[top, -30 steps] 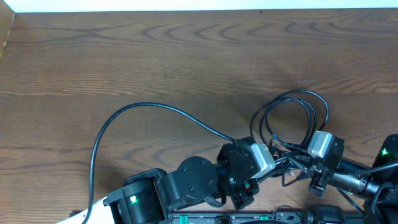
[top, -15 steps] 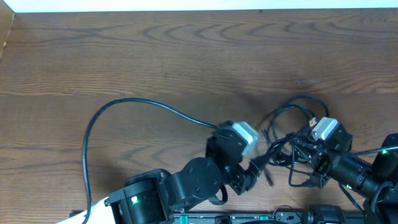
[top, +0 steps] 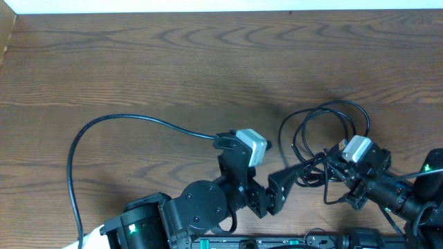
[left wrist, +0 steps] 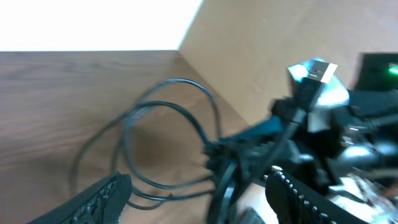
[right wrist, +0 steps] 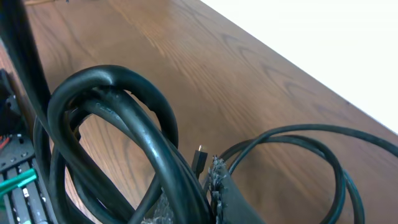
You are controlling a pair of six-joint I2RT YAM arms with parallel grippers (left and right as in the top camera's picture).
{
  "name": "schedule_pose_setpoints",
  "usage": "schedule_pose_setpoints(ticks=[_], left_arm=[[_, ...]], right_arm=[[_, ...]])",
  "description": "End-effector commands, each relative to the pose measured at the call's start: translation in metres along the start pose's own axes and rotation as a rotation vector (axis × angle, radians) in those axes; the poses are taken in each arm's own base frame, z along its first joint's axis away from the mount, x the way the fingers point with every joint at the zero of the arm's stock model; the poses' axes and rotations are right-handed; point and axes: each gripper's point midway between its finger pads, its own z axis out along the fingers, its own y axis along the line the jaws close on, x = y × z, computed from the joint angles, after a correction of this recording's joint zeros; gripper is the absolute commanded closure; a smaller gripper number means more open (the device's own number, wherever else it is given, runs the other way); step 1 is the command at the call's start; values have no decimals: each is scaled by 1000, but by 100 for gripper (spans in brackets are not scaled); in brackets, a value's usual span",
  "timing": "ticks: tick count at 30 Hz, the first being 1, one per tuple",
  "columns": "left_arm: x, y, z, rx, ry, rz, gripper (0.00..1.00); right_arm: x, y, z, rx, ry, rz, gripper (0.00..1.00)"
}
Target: Untangle cables
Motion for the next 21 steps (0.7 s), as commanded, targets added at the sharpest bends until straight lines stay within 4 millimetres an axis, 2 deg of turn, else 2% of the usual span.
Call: schedule_pose_setpoints(ticks=[1, 6, 11, 14, 16, 18, 20, 21], left_arm=[[8, -22, 1, 114, 62, 14, 26], [20, -28, 12, 142, 113, 2, 26], [23, -33, 21, 162, 121, -9, 26], [24, -33, 25, 162, 120, -9, 34], [24, -34, 27, 162, 119, -9, 46], [24, -31, 29, 149, 116, -8, 72], [22, -27, 30, 121, 102, -7, 92], [21, -25, 30, 112, 96, -7, 92]], right_arm=[[-11, 11, -2, -57, -52, -94, 99], [-12, 10, -2, -56, -57, -102, 99], [-12, 11, -3, -61, -59, -97, 99], [-13, 13, -3, -71, -64, -95, 99], [-12, 13, -3, -72, -62, -92, 99], [-12, 14, -3, -73, -59, -89, 99], [-11, 14, -3, -75, -57, -85, 99], [-11, 14, -3, -75, -56, -84, 99]])
